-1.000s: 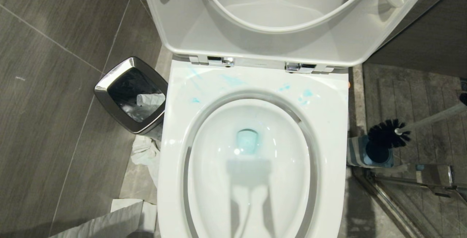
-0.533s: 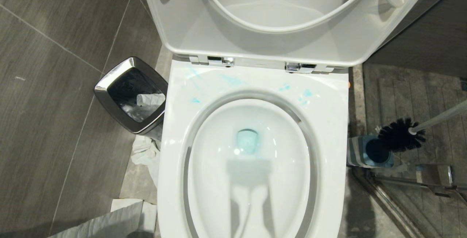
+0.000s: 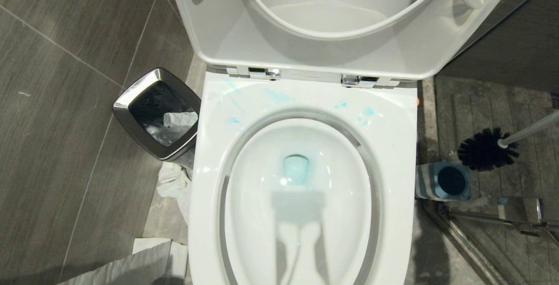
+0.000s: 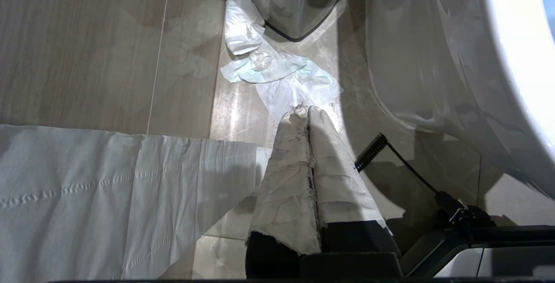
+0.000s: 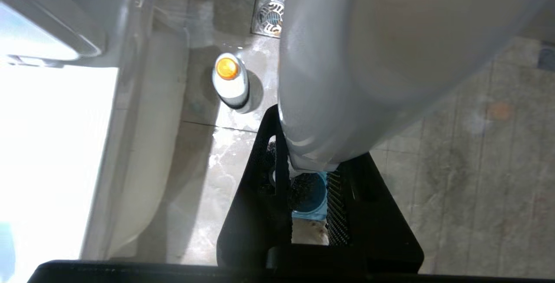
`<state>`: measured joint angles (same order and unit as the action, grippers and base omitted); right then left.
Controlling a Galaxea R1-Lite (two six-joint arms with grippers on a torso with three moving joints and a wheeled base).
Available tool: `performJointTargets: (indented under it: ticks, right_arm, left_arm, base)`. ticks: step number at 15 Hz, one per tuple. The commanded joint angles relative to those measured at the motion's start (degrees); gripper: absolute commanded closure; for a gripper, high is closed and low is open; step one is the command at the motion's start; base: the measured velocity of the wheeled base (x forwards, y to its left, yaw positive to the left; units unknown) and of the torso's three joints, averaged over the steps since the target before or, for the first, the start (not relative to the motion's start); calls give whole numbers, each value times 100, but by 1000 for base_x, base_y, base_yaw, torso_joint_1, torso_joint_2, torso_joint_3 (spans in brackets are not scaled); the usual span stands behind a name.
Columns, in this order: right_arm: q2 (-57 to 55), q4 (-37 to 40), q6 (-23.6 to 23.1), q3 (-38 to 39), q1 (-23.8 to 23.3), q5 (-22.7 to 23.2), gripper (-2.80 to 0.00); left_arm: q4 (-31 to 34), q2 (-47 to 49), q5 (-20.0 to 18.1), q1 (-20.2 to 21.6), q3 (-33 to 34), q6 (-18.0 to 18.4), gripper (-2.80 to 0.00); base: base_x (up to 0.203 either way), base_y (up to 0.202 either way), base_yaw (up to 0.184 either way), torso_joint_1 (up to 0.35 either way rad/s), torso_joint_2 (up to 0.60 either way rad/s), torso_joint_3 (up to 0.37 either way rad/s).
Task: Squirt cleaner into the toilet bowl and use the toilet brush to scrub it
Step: Scrub the toilet bowl
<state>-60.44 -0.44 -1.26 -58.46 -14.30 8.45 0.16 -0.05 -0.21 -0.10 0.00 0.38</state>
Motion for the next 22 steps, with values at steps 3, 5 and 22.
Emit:
performJointTargets:
  ticks: [3, 5, 22]
  right_arm:
    - [-3, 9, 38, -112, 6, 25, 0]
    - [-19, 90, 44, -260, 6, 32, 0]
    - [-368, 457, 127, -714, 626, -215, 0]
  left_arm:
    - [2, 5, 3, 1, 9, -3, 0]
    - [2, 5, 3, -8, 9, -3, 0]
    - [2, 5, 3, 1, 9, -3, 0]
  base:
    - [0, 0, 0, 1, 3, 49]
    - [0, 0, 0, 2, 1, 163]
    - [0, 0, 0, 2, 3, 200]
